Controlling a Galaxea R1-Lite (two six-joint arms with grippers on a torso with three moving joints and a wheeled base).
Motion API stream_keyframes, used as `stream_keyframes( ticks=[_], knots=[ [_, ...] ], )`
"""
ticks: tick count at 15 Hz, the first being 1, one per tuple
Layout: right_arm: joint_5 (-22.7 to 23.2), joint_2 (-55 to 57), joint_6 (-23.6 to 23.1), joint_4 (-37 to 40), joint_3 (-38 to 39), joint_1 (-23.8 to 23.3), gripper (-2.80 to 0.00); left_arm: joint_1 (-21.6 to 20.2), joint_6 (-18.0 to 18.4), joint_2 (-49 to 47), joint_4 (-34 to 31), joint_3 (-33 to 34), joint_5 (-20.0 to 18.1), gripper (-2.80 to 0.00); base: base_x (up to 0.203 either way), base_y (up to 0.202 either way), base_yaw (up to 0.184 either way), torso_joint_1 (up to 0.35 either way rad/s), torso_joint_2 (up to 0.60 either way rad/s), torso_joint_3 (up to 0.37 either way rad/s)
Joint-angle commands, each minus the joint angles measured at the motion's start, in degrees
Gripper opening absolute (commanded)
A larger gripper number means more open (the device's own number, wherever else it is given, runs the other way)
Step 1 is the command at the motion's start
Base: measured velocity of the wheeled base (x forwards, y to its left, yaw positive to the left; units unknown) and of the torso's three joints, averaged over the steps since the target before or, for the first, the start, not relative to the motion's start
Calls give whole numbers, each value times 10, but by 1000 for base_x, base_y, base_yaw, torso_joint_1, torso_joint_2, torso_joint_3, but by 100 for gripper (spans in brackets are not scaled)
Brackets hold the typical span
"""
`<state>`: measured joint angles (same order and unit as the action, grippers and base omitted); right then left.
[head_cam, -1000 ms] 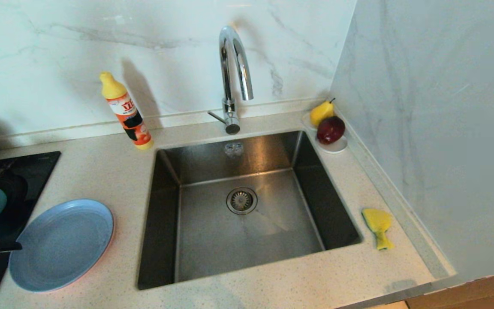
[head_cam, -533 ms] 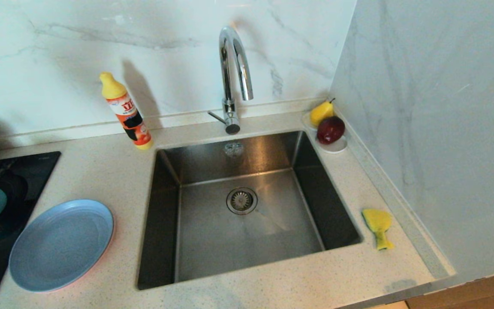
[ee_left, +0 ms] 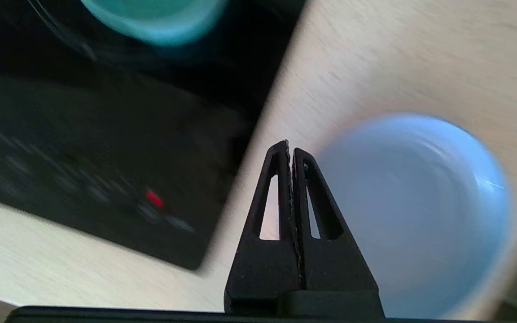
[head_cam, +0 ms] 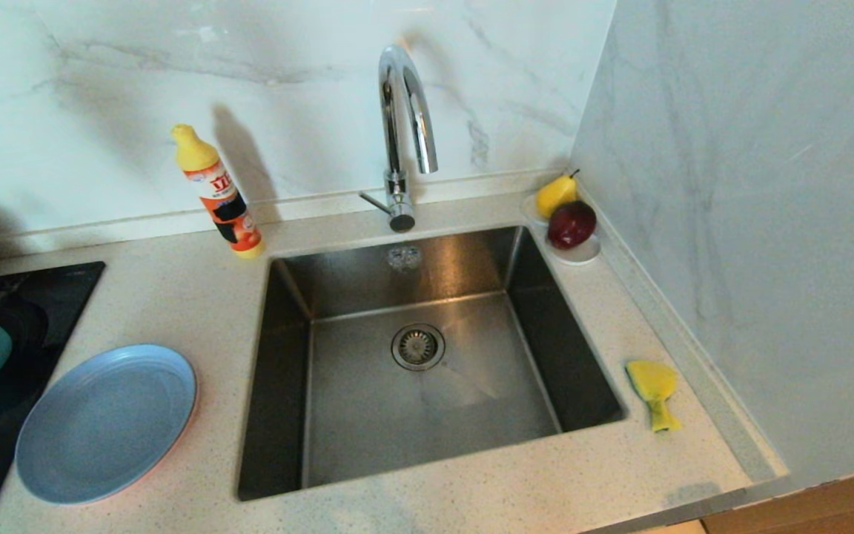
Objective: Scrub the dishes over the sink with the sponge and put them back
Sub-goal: Place the bowl on the plate
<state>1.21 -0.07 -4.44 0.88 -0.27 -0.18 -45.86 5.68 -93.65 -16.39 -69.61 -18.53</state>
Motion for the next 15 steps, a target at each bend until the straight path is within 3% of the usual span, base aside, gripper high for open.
stream_keyframes(
  ticks=[1,5,6,15],
  knots=[
    [0,1,0,0,0,0,-280,0,39,-61,1,-43,11,-280,0,0,0,0,0,0],
    [0,1,0,0,0,0,-280,0,67,-137,2,-129,20,-280,0,0,0,0,0,0],
    [0,1,0,0,0,0,-280,0,68,-153,2,-147,29,0,0,0,0,0,0,0],
    [0,1,0,0,0,0,-280,1,102,-239,2,-233,41,0,0,0,0,0,0,0]
  ],
)
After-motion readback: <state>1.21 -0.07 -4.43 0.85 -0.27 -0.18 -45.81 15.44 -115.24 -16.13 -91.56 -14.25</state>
